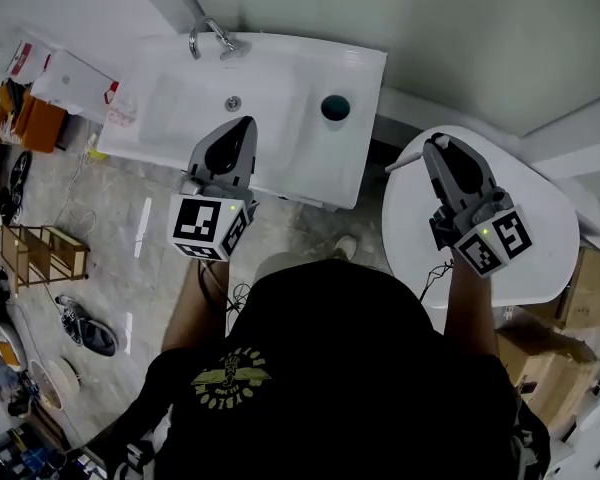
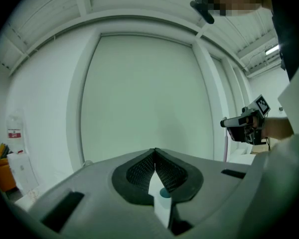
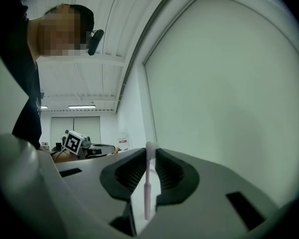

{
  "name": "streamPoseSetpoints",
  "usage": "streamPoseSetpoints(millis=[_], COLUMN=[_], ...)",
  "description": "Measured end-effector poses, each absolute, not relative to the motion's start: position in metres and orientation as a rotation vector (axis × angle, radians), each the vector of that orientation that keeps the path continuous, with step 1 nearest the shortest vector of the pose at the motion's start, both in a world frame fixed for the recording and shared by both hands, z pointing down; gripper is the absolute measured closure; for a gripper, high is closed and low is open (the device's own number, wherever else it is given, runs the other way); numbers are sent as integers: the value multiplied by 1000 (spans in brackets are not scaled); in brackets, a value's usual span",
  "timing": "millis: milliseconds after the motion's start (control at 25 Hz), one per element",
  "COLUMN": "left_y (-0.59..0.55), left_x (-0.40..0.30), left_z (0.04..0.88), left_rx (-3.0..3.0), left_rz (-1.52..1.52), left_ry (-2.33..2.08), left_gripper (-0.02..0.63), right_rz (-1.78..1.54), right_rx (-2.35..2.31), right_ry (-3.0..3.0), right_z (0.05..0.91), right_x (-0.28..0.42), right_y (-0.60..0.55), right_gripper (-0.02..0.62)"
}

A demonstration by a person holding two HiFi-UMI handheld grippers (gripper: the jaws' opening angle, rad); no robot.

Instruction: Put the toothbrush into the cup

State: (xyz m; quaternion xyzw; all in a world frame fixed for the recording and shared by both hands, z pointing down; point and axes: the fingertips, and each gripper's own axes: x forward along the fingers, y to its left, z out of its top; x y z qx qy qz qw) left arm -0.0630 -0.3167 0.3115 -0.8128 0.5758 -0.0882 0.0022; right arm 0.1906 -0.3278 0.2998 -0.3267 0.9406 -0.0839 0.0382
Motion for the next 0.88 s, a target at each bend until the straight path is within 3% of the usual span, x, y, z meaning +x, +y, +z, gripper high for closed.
streamPoseSetpoints(millis=[520,880], left_y=[-318,-387], left_x=[-93,-102], left_z=[320,335], left_rx=[-2461,-2606], left_rz=[-360,-356], left_ry=[1927,1772], left_gripper=[595,595], right_rz=[-301,-331], right_rx=[-862,-997], right_ry=[2893,2871], right_z=[309,318], right_x=[160,135], right_y=[-375,-411], right_gripper=[538,538])
